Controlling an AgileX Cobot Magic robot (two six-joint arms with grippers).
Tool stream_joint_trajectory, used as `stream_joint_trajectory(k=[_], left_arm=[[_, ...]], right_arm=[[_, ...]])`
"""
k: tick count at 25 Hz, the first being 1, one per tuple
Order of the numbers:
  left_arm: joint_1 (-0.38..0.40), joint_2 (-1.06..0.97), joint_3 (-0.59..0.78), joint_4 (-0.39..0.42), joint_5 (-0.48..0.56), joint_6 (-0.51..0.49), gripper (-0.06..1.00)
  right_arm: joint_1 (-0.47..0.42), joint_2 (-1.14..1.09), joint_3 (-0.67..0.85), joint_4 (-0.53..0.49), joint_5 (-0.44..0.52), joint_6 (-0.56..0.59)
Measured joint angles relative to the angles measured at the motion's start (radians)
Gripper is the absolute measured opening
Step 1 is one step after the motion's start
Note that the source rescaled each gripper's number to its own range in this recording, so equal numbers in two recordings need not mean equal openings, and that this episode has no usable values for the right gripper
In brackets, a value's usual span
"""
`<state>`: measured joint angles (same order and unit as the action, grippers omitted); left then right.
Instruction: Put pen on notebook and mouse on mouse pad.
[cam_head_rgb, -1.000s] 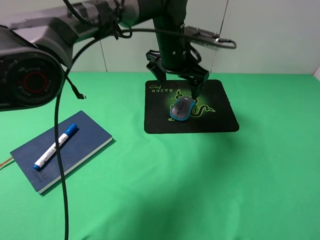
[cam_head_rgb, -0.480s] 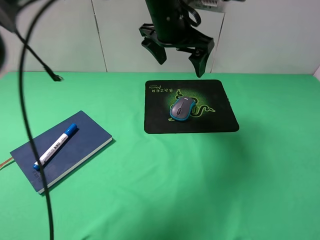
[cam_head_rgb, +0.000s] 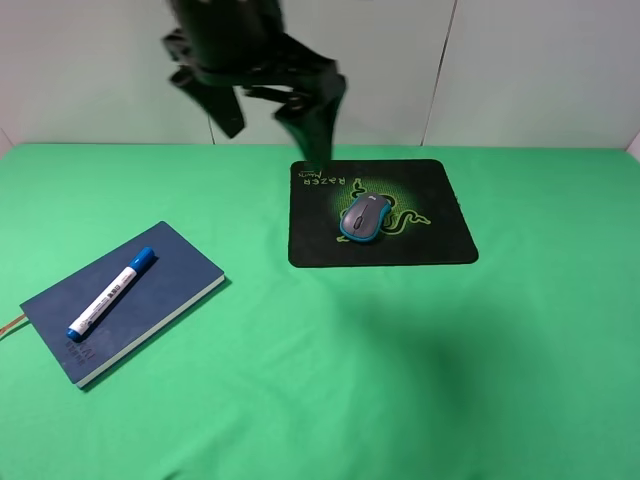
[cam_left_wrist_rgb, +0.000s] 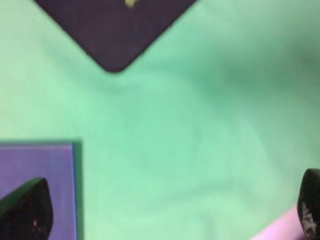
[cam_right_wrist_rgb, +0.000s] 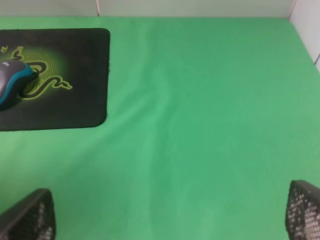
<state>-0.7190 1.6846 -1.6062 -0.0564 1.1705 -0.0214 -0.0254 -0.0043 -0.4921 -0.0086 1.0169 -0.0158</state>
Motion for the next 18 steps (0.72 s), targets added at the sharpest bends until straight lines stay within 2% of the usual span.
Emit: stream_joint_trajectory(k=[7, 18], left_arm=[[0.0, -0.342, 0.28, 0.0, 0.0, 0.0, 0.97], [0.0, -0.821, 0.576, 0.006, 0.003, 0.0, 0.97]], right_arm=[[0.0, 0.0, 0.0, 0.0, 0.0, 0.0], [0.0, 0.0, 0.0, 0.0, 0.0, 0.0]])
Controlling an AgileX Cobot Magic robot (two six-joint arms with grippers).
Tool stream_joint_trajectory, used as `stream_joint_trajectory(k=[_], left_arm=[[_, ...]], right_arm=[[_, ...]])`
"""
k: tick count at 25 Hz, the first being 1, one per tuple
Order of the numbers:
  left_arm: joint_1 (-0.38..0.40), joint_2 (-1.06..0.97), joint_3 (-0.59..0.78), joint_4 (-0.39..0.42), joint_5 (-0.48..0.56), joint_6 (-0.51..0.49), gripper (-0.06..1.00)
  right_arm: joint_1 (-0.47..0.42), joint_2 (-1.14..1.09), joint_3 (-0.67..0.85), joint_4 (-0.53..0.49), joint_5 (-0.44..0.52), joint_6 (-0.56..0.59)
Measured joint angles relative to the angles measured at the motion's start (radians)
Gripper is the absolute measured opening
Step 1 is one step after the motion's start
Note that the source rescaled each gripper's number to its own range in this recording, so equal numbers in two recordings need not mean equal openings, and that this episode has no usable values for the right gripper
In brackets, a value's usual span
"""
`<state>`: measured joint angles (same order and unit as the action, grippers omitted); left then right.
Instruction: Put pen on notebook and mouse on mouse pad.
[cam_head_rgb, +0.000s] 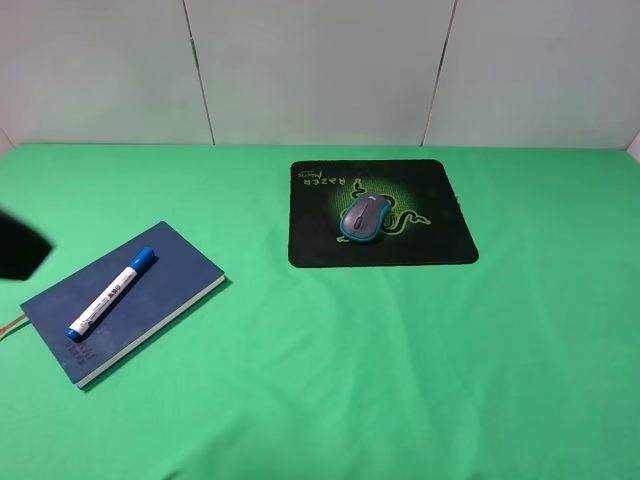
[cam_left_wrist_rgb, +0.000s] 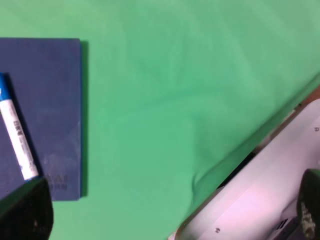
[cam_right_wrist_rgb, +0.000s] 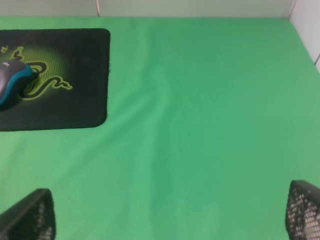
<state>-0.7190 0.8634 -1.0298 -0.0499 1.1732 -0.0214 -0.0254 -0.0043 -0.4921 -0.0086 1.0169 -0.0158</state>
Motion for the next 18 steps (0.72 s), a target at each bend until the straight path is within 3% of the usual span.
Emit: stream_joint_trajectory(k=[7, 11, 18], left_arm=[[0.031, -0.215, 0.173, 0.037, 0.0, 0.001, 0.97], [0.132, -0.299, 0.246, 0.043, 0.0, 0.001, 0.97], [0.375, -0.394, 0.319, 0.058, 0.001, 0.001, 0.97]], right_arm=[[0.0, 0.0, 0.0, 0.0, 0.0, 0.0], [0.0, 0.0, 0.0, 0.0, 0.0, 0.0], [0.0, 0.0, 0.0, 0.0, 0.0, 0.0]])
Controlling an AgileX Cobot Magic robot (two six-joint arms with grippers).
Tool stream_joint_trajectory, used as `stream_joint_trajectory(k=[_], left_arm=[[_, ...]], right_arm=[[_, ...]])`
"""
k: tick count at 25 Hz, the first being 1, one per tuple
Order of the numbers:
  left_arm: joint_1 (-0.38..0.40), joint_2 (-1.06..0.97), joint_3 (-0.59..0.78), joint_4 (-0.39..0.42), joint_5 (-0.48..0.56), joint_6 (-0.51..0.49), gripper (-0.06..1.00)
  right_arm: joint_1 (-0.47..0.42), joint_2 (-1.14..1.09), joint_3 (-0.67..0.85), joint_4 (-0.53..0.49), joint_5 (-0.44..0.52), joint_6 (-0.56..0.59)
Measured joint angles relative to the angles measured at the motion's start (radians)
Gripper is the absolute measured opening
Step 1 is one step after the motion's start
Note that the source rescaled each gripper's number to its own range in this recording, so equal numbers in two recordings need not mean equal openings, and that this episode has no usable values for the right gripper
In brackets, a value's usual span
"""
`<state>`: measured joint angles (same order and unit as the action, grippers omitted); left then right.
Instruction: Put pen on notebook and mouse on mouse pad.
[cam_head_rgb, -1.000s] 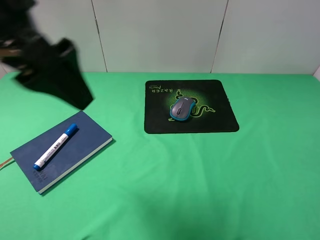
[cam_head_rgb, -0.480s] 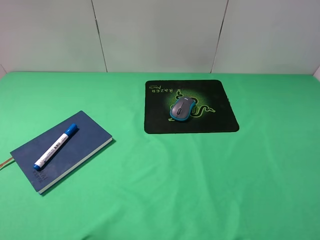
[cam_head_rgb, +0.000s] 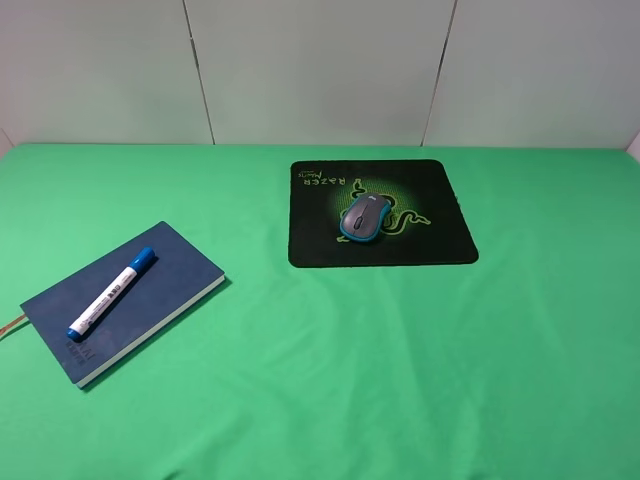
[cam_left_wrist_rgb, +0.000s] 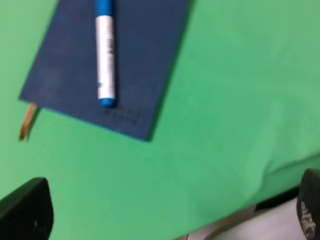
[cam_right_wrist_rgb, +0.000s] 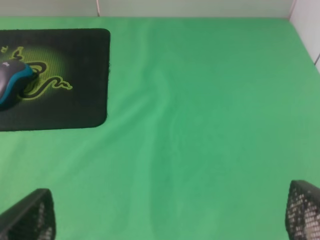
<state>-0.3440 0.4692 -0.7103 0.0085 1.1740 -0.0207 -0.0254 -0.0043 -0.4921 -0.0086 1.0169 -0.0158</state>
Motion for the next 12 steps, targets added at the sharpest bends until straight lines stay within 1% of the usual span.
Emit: stream_joint_trajectory(k=[5, 9, 12], left_arm=[[0.147, -0.066, 0.01, 0.023, 0.0, 0.0, 0.96], [0.231, -0.133, 0.044, 0.038, -0.01, 0.0, 0.96], [0.272, -0.193, 0.103, 0.038, -0.063, 0.0, 0.96]], right_arm=[[0.0, 0.0, 0.0, 0.0, 0.0, 0.0], [0.0, 0.0, 0.0, 0.0, 0.0, 0.0], [0.0, 0.0, 0.0, 0.0, 0.0, 0.0]])
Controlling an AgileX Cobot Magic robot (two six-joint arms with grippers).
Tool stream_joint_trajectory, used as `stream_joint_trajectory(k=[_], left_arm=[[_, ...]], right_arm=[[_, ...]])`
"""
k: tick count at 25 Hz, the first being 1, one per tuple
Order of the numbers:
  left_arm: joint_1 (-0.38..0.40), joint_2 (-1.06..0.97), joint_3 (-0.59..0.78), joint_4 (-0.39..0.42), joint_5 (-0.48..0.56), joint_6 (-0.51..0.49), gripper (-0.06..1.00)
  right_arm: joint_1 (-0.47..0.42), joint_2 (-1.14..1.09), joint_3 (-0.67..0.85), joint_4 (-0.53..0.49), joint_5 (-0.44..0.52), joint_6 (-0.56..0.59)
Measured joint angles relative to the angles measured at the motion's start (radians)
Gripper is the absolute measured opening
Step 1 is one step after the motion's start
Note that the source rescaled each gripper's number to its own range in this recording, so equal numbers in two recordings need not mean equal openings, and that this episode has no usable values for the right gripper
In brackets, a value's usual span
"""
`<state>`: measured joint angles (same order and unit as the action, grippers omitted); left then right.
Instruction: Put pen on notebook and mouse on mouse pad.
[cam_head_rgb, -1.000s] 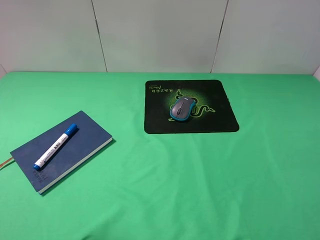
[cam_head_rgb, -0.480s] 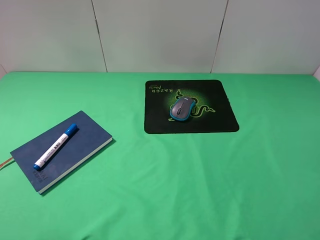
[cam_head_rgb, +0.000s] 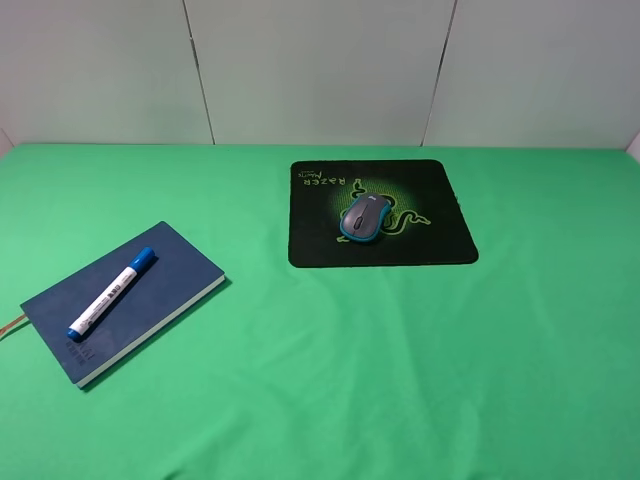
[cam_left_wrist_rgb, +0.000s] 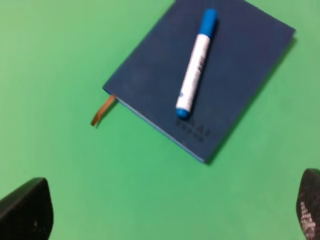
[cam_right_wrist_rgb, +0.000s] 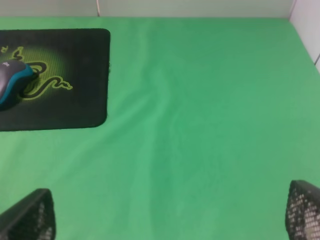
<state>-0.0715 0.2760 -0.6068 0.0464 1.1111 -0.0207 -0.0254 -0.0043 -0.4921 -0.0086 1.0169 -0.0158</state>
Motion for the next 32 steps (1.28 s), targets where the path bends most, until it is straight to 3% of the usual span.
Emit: stream_joint_trajectory(k=[5, 14, 32], left_arm=[[0.022, -0.114, 0.101, 0.0, -0.056, 0.0, 0.96], [0.023, -0.277, 0.106, -0.005, -0.057, 0.007, 0.96], [0.023, -0.279, 0.106, -0.002, -0.056, 0.008, 0.96]], right_arm=[[0.0, 0.0, 0.0, 0.0, 0.0, 0.0], [0.0, 0.0, 0.0, 0.0, 0.0, 0.0], [0.0, 0.0, 0.0, 0.0, 0.0, 0.0]])
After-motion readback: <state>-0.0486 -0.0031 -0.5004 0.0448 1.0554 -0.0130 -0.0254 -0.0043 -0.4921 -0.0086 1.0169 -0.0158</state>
